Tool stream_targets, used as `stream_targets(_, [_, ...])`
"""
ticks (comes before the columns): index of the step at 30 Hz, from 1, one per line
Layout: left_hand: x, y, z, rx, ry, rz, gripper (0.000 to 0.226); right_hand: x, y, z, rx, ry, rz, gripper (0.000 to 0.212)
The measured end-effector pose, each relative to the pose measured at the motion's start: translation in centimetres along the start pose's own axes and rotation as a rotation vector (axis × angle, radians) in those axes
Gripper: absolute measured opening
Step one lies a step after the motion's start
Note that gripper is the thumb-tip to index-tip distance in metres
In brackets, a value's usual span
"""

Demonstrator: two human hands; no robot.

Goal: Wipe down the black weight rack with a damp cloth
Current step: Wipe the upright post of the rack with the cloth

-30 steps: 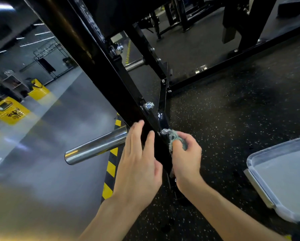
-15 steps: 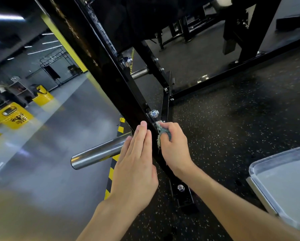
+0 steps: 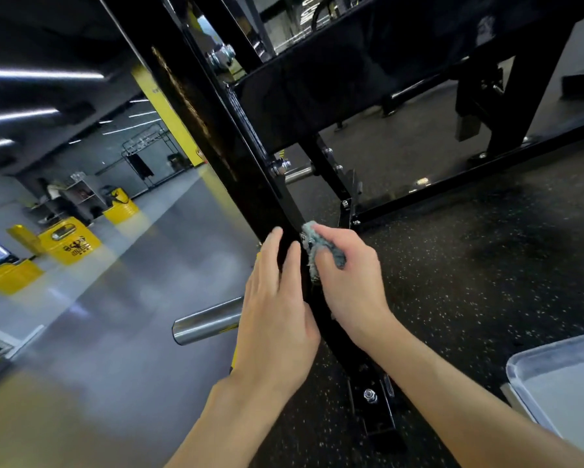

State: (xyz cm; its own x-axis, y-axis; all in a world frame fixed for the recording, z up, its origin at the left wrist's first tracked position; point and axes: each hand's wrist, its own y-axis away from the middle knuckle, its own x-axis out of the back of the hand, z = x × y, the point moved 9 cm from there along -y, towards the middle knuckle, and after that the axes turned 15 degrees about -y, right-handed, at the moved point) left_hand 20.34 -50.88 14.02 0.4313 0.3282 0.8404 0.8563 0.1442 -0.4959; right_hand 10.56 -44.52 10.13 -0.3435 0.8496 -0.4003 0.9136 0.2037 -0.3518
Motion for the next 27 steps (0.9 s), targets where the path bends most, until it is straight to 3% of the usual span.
stream_targets(7, [1.5, -1.1, 0.0, 0.021, -0.046, -0.056, 0.076, -2.3, -5.2, 1.0, -0.125, 0.144, -0.012, 0.039])
stream_targets(11, [1.4, -1.2, -0.2, 0.011, -0.016, -0.067, 0.078, -2.3, -1.7, -0.7, -0.003, 0.026, 0.054, 0.037])
stream_targets(17, [1.3, -1.2, 0.0, 0.031, -0.001, -0.081, 0.077, -3.8, -6.0, -1.1, -0.010, 0.163, -0.121, 0.041])
stream_targets(21, [2.2, -1.5, -0.6, 0.069, 0.067, -0.101, 0.079, -3.5, -3.5, -2.8, 0.011, 0.130, -0.156, 0.038])
stream_targets(27, [4.4, -2.8, -1.3, 0.088, 0.110, -0.220, 0.071, -4.7, -5.6, -3.8, -0.176, 0.117, -0.167, 0.041])
